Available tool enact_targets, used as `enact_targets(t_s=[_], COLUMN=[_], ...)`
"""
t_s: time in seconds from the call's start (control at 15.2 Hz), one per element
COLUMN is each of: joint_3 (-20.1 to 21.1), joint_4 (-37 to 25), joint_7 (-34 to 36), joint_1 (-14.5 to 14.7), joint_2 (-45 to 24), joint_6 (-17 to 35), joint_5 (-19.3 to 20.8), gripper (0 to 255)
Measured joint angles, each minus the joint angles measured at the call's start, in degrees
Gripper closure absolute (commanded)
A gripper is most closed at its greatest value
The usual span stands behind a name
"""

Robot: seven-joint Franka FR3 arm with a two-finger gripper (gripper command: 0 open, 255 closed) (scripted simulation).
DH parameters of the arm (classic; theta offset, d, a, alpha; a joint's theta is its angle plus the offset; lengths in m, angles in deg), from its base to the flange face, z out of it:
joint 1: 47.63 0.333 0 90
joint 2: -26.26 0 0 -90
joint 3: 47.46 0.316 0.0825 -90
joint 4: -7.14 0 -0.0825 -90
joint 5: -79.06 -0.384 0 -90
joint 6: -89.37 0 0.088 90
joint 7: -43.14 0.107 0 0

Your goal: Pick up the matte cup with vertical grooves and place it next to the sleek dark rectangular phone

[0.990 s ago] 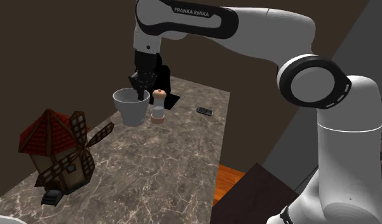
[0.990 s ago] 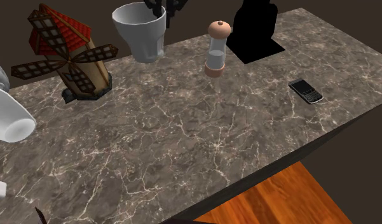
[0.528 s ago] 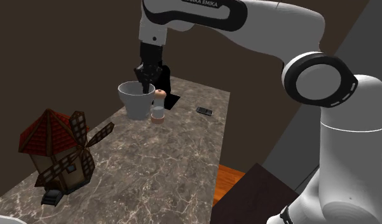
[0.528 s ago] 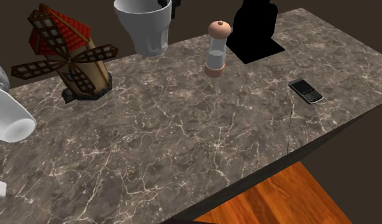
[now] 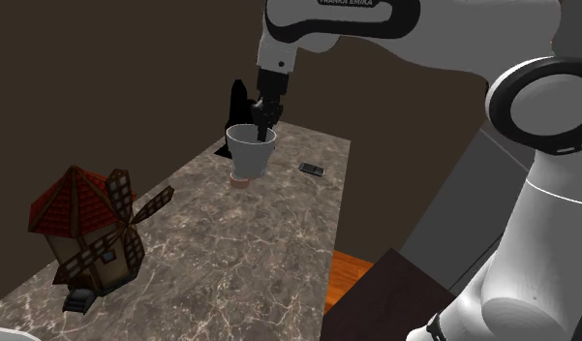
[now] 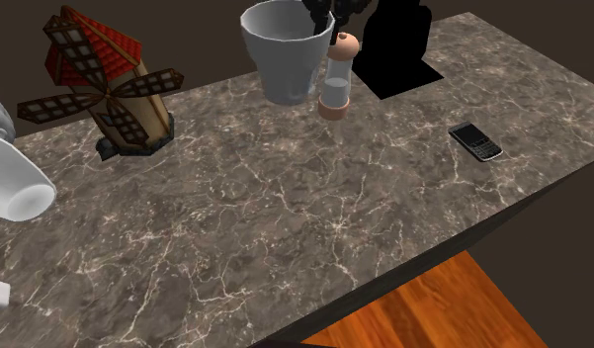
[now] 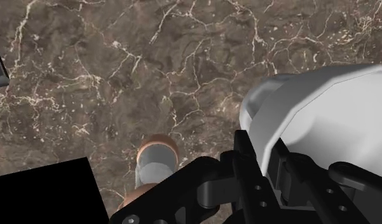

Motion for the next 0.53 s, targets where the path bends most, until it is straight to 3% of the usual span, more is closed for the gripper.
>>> enact_targets(t_s=[0.53], joint_3=[-3.9], joint_4=[10.6], joint_7=[-10.1], joint_1=[-6.1], joint_2=[8.4], joint_6=[0.9], joint_5=[-1.0], gripper=[255])
